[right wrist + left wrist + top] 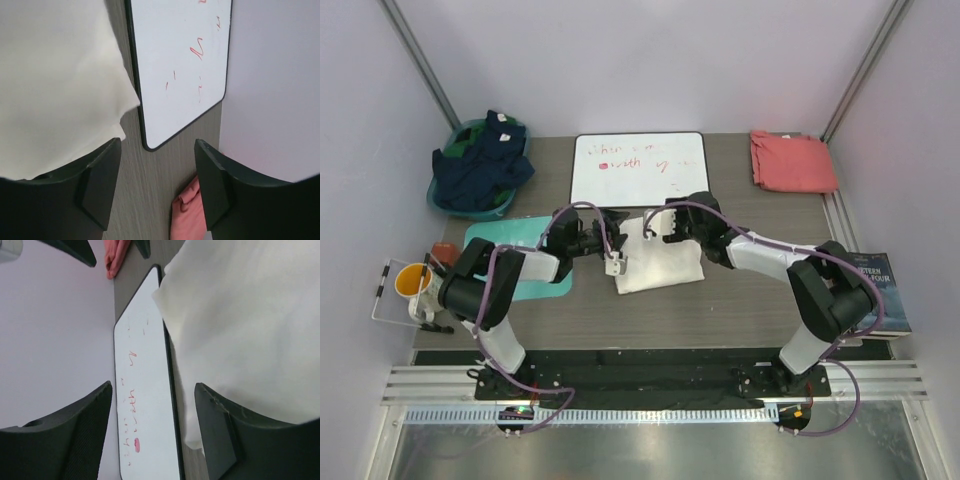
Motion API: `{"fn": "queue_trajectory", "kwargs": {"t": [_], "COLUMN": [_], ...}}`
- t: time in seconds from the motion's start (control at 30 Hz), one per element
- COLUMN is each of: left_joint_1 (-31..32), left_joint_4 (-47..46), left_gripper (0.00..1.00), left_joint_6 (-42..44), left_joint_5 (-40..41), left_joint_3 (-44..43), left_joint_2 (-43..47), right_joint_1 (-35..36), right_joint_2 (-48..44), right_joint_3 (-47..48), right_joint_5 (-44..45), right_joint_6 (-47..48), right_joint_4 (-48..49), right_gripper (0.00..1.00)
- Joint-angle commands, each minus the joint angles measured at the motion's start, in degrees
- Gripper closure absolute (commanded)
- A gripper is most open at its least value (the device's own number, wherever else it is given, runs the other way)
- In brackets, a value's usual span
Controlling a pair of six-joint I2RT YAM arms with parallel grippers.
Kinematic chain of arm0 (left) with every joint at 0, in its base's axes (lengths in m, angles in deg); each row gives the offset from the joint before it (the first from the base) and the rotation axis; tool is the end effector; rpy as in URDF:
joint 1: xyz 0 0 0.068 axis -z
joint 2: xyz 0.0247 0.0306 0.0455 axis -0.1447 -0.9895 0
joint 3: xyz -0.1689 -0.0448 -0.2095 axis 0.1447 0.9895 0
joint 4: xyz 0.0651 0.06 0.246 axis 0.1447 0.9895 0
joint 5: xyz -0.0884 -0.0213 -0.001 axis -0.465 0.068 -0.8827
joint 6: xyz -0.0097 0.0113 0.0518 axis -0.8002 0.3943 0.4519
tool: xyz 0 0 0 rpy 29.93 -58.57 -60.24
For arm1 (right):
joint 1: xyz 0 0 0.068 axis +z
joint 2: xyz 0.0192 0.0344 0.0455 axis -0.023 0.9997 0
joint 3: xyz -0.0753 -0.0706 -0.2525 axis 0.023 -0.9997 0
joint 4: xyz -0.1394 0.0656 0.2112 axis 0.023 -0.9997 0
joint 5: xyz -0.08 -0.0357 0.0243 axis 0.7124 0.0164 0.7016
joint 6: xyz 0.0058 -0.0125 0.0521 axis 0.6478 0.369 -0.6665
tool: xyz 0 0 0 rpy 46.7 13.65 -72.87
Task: Fold and stack the t-shirts
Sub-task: Fold the tshirt, then neatly place the folded tshirt to the corner
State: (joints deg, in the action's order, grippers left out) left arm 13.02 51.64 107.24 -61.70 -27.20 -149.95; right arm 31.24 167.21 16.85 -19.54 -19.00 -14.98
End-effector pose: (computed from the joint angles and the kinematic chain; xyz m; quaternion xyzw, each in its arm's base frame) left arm 0.2909 -0.1411 0.1577 0.7347 0.3054 -0.0204 0.6055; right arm 0.3017 0.1918 0.2053 -0.6735 0.5498 -0.1658 0.4654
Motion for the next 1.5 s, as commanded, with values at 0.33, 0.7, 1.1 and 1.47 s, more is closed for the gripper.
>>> {"fn": "queue_trajectory", "kwargs": {"t": [0.33,0.7,1.1,1.47], "left_joint_1": [-0.2,1.1,8.3,11.7], "left_joint_4": [-26.9,27.6,27.3,24.4], "left_gripper": [0.69,1.0,1.0,1.0], "left_joint_6": [-12.0,-3.8,1.0,4.1], "left_joint_5": [3.3,-6.7,3.9,8.3], "left_joint_3": [0.4,-1.9,-13.7,-22.1], "left_joint_2": [0.3,14.7,-0.7,-12.5], "right_joint_1": [-8.6,-27.4,-30.3,-29.8], "right_joint_2": [4.7,21.1,33.5,31.6], "right_joint_3": [20.0,31.0,39.1,36.8], "right_joint_5": [-8.4,-46.5,-60.7,-60.9], "right_joint_6": [-31.7,-49.1,-44.5,-44.7], "right_joint_4": [-32.1,-50.5,-62.8,-61.2], "right_gripper": [0.4,0.4,0.37,0.29]}}
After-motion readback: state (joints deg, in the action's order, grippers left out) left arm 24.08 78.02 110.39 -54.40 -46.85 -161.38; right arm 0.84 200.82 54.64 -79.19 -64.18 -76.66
